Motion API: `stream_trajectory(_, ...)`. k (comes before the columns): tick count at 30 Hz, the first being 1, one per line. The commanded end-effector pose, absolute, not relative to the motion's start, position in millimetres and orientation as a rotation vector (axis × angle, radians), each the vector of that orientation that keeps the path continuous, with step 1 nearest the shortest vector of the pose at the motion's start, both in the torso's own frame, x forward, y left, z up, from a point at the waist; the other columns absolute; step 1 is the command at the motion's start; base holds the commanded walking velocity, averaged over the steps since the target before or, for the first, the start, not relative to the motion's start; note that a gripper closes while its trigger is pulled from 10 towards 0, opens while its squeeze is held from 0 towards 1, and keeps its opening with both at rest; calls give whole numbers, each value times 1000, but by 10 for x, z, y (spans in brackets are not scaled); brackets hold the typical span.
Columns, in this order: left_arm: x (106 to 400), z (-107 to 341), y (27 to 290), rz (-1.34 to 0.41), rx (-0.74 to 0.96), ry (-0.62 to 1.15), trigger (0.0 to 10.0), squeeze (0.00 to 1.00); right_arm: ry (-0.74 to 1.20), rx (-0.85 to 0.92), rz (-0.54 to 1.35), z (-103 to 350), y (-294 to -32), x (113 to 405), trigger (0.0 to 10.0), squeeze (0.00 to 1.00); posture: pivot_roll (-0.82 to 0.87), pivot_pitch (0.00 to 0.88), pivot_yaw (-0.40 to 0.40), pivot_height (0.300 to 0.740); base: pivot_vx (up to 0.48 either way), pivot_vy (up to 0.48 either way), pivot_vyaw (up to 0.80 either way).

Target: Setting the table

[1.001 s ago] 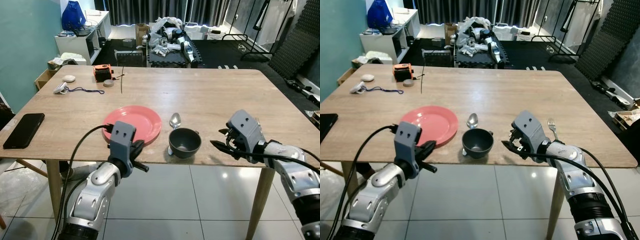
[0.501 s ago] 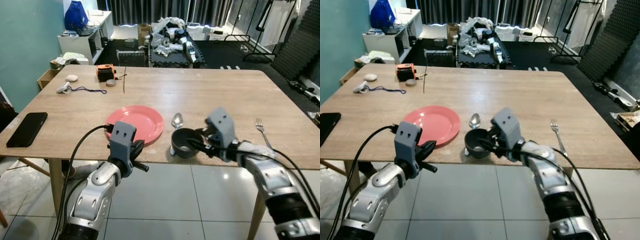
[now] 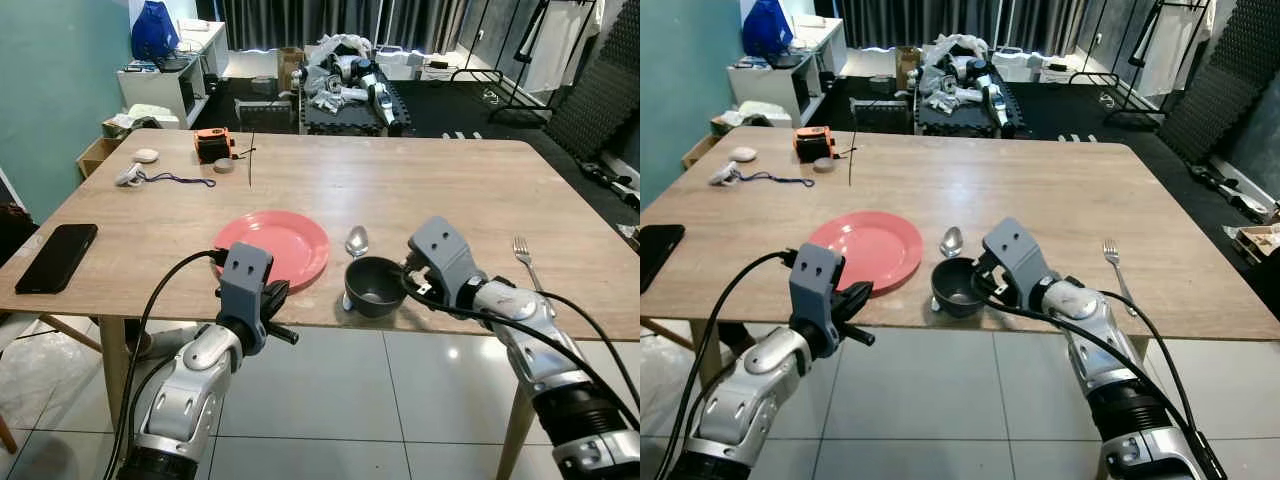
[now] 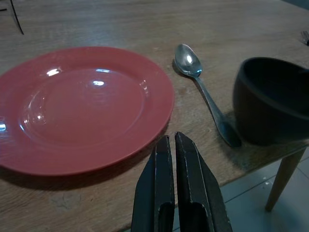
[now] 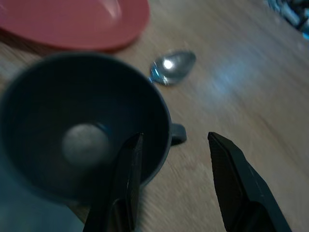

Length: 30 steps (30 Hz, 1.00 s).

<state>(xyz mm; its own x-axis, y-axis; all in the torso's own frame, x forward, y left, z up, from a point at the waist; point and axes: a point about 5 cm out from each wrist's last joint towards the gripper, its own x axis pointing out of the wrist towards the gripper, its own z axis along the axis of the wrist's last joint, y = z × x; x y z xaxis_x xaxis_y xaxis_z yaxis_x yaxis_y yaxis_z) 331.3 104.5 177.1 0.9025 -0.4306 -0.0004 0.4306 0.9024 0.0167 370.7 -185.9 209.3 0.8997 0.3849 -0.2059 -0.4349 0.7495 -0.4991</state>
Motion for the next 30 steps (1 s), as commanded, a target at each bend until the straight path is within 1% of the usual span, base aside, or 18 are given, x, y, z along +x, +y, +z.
stream_trajectory(1, 3301, 1757, 1022, -455, 17, 5, 10000, 0, 146, -556, 419, 2001, -1882, 3726, 10000, 0, -8, 79, 68, 740, 0, 0, 0)
stream_trajectory(5, 3303, 1760, 1036, -452, 18, 5, 10000, 0, 171, -509, 446, 1968, -1881, 3711, 10000, 0, -3, 79, 66, 740, 0, 0, 0)
stream_trajectory(7, 3304, 1758, 1056, -447, 20, 6, 10000, 0, 192, -464, 507, 1949, -1841, 3667, 10000, 0, -7, 83, 63, 740, 0, 0, 0)
stream_trajectory(9, 3302, 1750, 1055, -446, 19, 7, 10000, 0, 202, -481, 537, 1937, -1822, 3645, 10000, 0, -7, 83, 63, 740, 0, 0, 0)
stream_trajectory(10, 3299, 1745, 1051, -446, 19, 8, 10000, 0, 205, -487, 548, 1931, -1813, 3638, 8667, 0, -7, 83, 63, 740, 0, 0, 0)
stream_trajectory(11, 3299, 1745, 1051, -446, 19, 8, 10000, 0, 205, -487, 548, 1931, -1813, 3638, 8667, 0, -7, 83, 63, 740, 0, 0, 0)
stream_trajectory(12, 3296, 1743, 1045, -446, 18, 8, 10000, 0, 207, -491, 553, 1927, -1809, 3635, 8235, 0, -12, 85, 60, 740, 0, 0, 0)
stream_trajectory(13, 3296, 1743, 1045, -446, 18, 8, 10000, 0, 207, -491, 553, 1927, -1809, 3635, 8235, 0, -12, 85, 60, 740, 0, 0, 0)
stream_trajectory(14, 3292, 1741, 1038, -447, 17, 9, 10000, 0, 209, -494, 572, 1921, -1790, 3626, 0, 0, -12, 84, 60, 740, 0, 0, 0)
stream_trajectory(20, 3297, 1741, 1048, -443, 17, 9, 10000, 0, 219, -498, 611, 1861, -1702, 3588, 0, 0, -9, 84, 62, 740, 0, 0, 0)
stream_trajectory(30, 3305, 1745, 1058, -440, 19, 8, 10000, 0, 182, -454, 582, 1876, -1669, 3591, 0, 0, -9, 87, 63, 740, 0, 0, 0)
